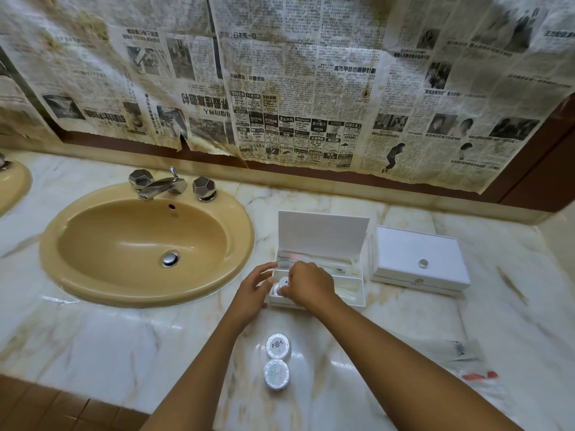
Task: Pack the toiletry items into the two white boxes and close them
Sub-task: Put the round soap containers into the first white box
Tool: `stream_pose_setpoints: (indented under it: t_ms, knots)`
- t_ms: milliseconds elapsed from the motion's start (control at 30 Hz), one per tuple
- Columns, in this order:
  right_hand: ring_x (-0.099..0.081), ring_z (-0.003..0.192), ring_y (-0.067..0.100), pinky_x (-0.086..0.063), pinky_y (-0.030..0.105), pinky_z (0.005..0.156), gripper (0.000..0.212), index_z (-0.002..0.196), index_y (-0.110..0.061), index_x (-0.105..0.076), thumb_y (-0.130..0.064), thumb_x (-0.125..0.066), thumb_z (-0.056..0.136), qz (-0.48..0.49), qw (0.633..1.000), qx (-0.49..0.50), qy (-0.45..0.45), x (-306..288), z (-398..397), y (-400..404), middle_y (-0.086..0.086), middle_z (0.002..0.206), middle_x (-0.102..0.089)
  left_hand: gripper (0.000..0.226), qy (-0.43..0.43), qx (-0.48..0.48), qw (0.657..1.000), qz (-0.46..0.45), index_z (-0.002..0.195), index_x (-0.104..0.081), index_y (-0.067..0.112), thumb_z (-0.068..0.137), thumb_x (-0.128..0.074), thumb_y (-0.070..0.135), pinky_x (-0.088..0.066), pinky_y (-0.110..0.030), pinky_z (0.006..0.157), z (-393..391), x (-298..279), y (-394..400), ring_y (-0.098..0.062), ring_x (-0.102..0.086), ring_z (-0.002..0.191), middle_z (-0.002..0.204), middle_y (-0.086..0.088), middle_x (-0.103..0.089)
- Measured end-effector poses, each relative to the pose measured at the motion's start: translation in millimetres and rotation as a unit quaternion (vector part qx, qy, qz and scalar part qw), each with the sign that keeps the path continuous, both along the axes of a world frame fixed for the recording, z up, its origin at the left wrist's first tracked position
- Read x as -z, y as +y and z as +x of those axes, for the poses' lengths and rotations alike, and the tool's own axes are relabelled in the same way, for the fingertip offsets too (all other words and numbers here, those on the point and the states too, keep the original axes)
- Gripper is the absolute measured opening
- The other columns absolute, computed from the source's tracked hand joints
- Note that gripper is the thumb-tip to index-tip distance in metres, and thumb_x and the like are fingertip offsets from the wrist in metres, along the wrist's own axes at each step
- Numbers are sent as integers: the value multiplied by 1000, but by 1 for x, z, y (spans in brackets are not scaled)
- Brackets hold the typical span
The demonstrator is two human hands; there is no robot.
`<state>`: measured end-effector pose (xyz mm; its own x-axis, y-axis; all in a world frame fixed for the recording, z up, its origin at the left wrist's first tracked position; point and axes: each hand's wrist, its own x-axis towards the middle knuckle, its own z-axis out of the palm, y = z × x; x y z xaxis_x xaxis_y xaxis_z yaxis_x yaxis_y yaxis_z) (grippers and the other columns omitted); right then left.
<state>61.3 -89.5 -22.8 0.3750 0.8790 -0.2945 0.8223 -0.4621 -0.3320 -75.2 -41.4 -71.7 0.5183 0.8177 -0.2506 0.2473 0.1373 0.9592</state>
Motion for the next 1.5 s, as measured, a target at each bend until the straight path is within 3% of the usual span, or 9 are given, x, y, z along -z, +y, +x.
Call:
stream_pose_setpoints:
  t_ms: [267, 467, 633, 933, 1033, 1133, 1233, 1367, 1500]
  knots:
    - [-60, 105, 25, -43, 30, 74, 38, 110, -16, -60, -43, -64, 83, -26, 1000, 7, -11, 4, -3, 6, 6, 113, -64, 28, -8, 1, 1000, -5, 120, -58, 39, 99, -50, 22, -52, -26, 67, 0, 3, 1, -13, -62, 110, 124, 5, -63]
    - [-61, 101, 27, -43, 30, 74, 31, 105, -16, -63, -40, -62, 85, 0, 1000, 15, -4, 6, -1, 4, 6, 110, -65, 29, -5, 1, 1000, -5, 123, -57, 33, 100, -49, 18, -51, -18, 62, 1, 1, 1, 8, -59, 104, 122, 10, -62]
    - [-60, 102, 29, -42, 30, 74, 23, 105, -16, -63, -26, -52, 89, -2, 1000, 11, 18, 6, -1, 2, 7, 111, -64, 29, -3, 1, 1000, -6, 121, -58, 37, 100, -49, 19, -52, -22, 66, 0, 2, 1, -5, -59, 112, 124, 8, -62]
    - [-60, 97, 28, -44, 32, 75, 19, 103, -20, -64, -24, -51, 89, 43, 999, 6, 29, 1, 5, -8, 5, 106, -65, 30, 0, -1, 1000, -5, 123, -57, 35, 100, -49, 19, -52, -23, 69, 0, 3, 1, 0, -56, 112, 125, 9, -61]
    - [-60, 99, 25, -42, 29, 75, 22, 108, -22, -63, -24, -53, 88, 96, 994, -32, 38, -8, -3, -14, 3, 107, -67, 29, -1, 2, 1000, -3, 121, -58, 38, 99, -50, 21, -52, -26, 70, 0, 4, 1, -5, -56, 115, 126, 8, -61]
    - [-61, 95, 21, -45, 29, 76, 22, 103, -25, -67, -20, -53, 86, 111, 985, -107, 71, -15, -13, -23, 0, 101, -69, 27, -5, 4, 1000, -9, 118, -58, 42, 94, -54, 30, -54, -31, 70, 0, 6, 2, -11, -63, 100, 123, 4, -64]
    - [-61, 92, 21, -48, 31, 76, 22, 99, -26, -68, -19, -53, 85, 66, 978, -178, 89, -10, -19, -32, -2, 97, -69, 29, -22, 2, 1000, -3, 123, -58, 32, 99, -51, 18, -51, -21, 66, 1, 6, 1, -10, -62, 86, 115, 1, -65]
    - [-59, 98, 20, -46, 31, 76, 30, 112, -27, -63, -16, -61, 83, -36, 966, -246, 77, 2, -18, -41, -2, 107, -65, 30, -12, 5, 1000, 1, 126, -56, 32, 101, -46, 17, -53, -22, 66, -1, 3, -1, 1, -59, 106, 122, 8, -61]
    - [-57, 106, 24, -49, 35, 79, 48, 123, -29, -56, -15, -68, 79, -75, 955, -279, 63, 11, -19, -48, 2, 119, -60, 30, 3, 7, 1000, 3, 126, -55, 35, 101, -46, 20, -52, -19, 65, 0, 1, -1, 11, -58, 103, 122, 14, -61]
